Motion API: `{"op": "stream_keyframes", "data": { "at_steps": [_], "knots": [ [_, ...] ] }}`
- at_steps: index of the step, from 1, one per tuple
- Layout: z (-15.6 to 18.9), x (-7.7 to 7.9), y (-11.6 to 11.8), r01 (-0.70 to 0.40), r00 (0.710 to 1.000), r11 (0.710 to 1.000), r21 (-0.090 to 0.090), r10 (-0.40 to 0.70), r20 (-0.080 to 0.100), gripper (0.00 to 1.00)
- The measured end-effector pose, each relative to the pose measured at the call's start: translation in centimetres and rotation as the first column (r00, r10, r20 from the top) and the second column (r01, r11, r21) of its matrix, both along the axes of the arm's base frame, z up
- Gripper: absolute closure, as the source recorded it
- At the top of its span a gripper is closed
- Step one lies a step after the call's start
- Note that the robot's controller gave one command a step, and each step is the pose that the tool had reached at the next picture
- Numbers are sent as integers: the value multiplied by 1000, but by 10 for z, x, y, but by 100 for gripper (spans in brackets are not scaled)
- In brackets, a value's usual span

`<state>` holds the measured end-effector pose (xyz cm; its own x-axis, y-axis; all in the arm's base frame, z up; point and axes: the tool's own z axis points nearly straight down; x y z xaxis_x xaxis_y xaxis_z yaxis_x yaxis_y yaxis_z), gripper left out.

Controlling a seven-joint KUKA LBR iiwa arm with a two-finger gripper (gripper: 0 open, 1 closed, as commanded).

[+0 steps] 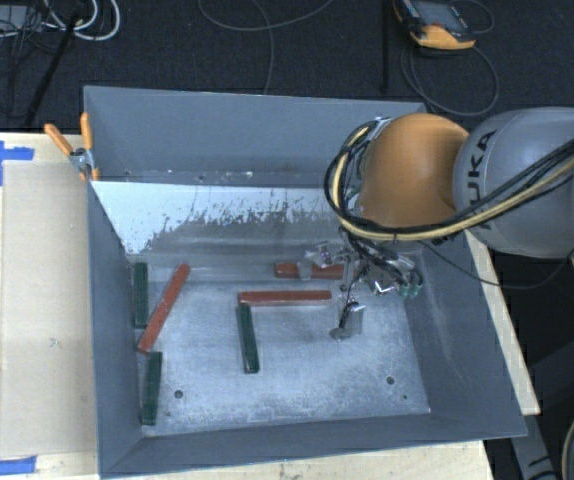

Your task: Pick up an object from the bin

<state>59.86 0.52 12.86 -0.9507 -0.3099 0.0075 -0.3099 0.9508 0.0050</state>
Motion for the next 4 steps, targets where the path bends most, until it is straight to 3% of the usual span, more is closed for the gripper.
{"op": "stream_keyframes", "data": {
  "at_steps": [1, 2, 3, 4],
  "knots": [
    [-59, 18, 9, -97, 995, 995, 0, 97, 17, 0],
    [-58, 17, 8, -96, 995, 995, -1, 96, 11, 100],
    [-59, 16, 8, -96, 995, 995, -1, 96, 8, 0],
    [-58, 17, 8, -95, 995, 996, -1, 95, 10, 100]
  ]
}}
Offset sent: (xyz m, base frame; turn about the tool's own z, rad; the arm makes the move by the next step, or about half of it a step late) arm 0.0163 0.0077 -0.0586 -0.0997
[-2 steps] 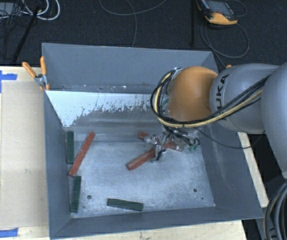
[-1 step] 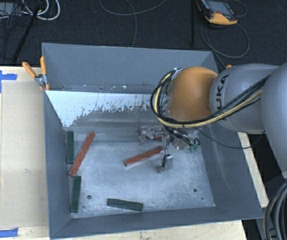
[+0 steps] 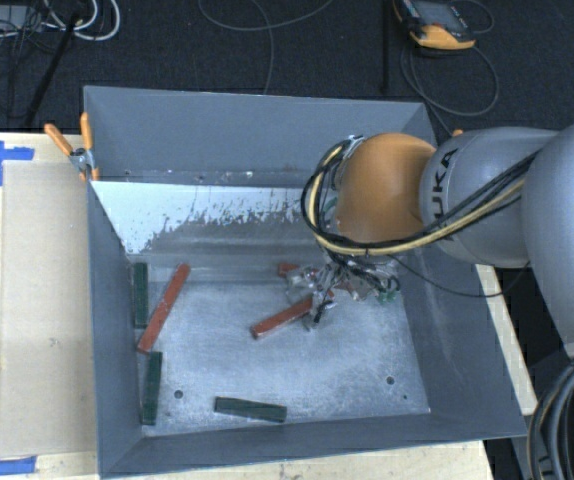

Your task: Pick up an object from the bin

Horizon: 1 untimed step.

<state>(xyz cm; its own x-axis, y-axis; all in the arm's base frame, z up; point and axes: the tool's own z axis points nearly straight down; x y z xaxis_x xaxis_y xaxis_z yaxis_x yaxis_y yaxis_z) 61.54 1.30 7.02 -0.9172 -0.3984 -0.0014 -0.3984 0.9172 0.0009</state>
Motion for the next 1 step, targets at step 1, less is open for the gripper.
{"op": "stream_keyframes", "data": {
  "at_steps": [1],
  "knots": [
    [164, -19, -12, -163, 987, 987, -2, 163, 8, 100]
  ]
}}
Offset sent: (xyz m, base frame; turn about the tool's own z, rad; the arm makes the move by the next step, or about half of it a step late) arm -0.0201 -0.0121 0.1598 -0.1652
